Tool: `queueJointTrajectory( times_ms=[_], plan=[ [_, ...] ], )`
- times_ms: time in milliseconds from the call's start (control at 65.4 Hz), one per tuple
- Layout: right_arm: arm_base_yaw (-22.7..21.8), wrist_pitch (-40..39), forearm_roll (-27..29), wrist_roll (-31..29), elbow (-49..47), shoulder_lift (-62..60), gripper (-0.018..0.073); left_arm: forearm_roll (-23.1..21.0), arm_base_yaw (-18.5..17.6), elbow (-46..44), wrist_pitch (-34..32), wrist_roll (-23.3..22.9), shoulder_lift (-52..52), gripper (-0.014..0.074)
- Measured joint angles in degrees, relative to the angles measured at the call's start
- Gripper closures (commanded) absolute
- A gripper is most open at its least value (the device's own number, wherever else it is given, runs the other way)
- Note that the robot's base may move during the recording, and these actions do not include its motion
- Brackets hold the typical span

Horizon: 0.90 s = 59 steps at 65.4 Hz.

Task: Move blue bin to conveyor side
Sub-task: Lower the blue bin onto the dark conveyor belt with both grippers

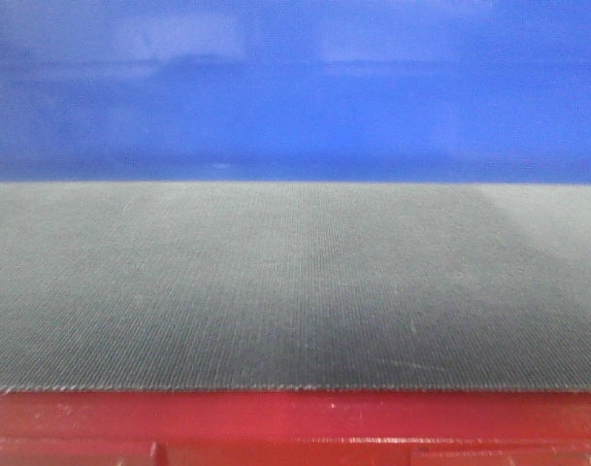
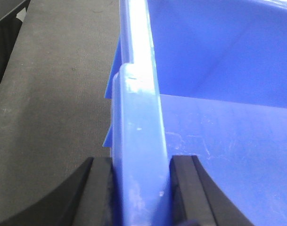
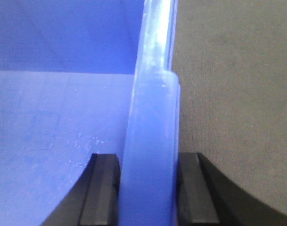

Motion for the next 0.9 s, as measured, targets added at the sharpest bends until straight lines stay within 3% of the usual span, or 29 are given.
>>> queueJointTrajectory(
  times_ms=[902],
  plan=[
    [0.0,0.0,0.0,0.0,0.0,0.0,0.0637,0.0,0.0,0.0,0.0,0.0,0.0,0.0615]
  ],
)
